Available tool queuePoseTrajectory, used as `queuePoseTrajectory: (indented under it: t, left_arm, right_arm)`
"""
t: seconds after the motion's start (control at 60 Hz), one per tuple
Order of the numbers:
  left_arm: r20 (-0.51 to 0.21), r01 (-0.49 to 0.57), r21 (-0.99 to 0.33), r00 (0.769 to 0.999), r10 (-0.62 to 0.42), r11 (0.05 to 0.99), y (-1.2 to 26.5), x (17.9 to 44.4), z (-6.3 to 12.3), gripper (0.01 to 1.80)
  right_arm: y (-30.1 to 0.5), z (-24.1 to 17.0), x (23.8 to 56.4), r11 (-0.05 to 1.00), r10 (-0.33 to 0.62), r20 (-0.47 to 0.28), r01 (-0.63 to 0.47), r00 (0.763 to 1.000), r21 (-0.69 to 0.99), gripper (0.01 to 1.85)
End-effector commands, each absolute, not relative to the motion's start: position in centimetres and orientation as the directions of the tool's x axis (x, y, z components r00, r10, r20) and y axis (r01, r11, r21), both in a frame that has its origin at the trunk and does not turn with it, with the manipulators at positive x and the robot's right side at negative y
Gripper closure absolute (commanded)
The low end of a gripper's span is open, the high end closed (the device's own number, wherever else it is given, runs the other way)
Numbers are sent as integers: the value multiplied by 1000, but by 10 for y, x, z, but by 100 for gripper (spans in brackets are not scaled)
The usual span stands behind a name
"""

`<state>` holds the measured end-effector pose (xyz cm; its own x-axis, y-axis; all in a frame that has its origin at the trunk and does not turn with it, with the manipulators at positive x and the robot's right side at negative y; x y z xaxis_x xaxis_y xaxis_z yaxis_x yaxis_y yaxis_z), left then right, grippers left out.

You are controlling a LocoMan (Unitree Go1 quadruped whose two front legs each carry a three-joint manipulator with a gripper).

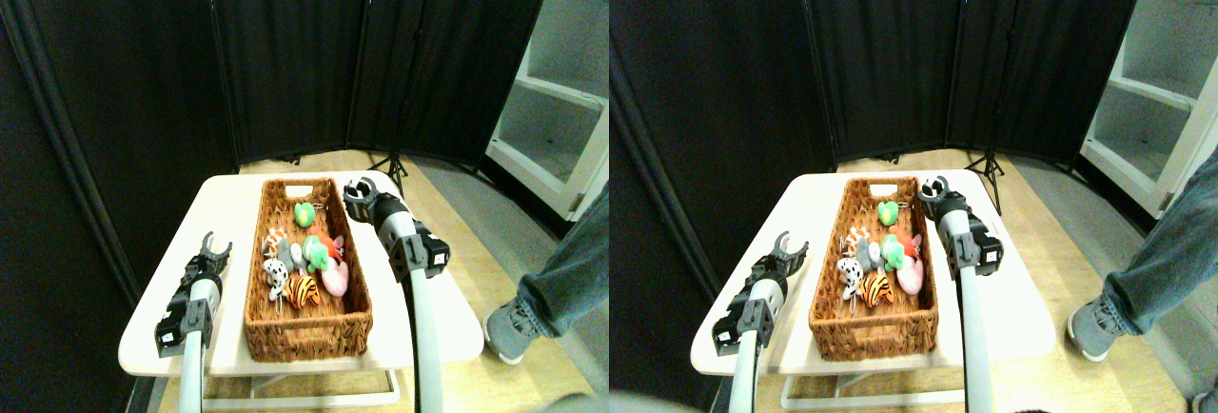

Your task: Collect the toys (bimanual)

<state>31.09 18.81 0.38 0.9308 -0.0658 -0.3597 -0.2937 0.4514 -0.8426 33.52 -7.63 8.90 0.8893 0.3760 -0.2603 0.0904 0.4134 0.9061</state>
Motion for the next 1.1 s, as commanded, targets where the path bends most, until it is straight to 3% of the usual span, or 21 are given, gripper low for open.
queuePoseTrajectory:
  t: [0.017, 0.133, 0.283, 0.367, 0.533, 0.583, 0.667, 0.833, 0.867, 0.967, 1.033, 1.05, 1.067, 1.1]
  left_arm:
    - [-319, -248, -857, 944, -87, 453, 186, 313, 8, 153]
    - [-317, -259, -864, 946, -68, 431, 187, 310, 8, 154]
    - [-310, -255, -862, 949, -57, 439, 190, 305, 8, 155]
    - [-308, -257, -864, 950, -52, 432, 191, 301, 9, 155]
    - [-305, -255, -862, 951, -46, 437, 193, 295, 12, 155]
    - [-304, -257, -865, 951, -44, 431, 193, 294, 13, 154]
    - [-303, -252, -864, 952, -52, 435, 194, 292, 14, 153]
    - [-299, -245, -862, 952, -56, 444, 194, 290, 17, 152]
    - [-301, -248, -868, 952, -60, 430, 194, 290, 18, 151]
    - [-303, -244, -873, 950, -78, 422, 194, 293, 20, 148]
    - [-308, -239, -869, 947, -96, 433, 195, 298, 21, 140]
    - [-308, -239, -869, 947, -96, 433, 195, 298, 21, 140]
    - [-313, -239, -868, 944, -106, 436, 196, 301, 22, 138]
    - [-318, -245, -872, 942, -109, 425, 196, 303, 22, 136]
  right_arm:
    - [-62, 102, 333, 393, 435, -193, 7, 879, 919, 185]
    - [-45, 108, 328, 437, 448, -175, -43, 877, 898, 185]
    - [-32, 99, 322, 401, 471, -168, -40, 866, 915, 185]
    - [-31, 86, 321, 354, 485, -214, 33, 848, 935, 185]
    - [-36, 73, 324, 317, 531, -258, 93, 807, 944, 150]
    - [-39, 71, 325, 299, 549, -260, 105, 794, 949, 124]
    - [-43, 69, 325, 297, 549, -263, 109, 794, 949, 90]
    - [-50, 68, 325, 343, 534, -255, 69, 806, 937, 79]
    - [-54, 69, 324, 308, 518, -264, 111, 814, 945, 76]
    - [-62, 70, 325, 308, 489, -253, 106, 835, 945, 80]
    - [-68, 69, 324, 234, 441, -233, 139, 867, 962, 113]
    - [-68, 69, 324, 234, 441, -233, 139, 867, 962, 113]
    - [-70, 69, 324, 217, 428, -225, 142, 875, 966, 133]
    - [-72, 69, 323, 212, 415, -223, 145, 882, 967, 141]
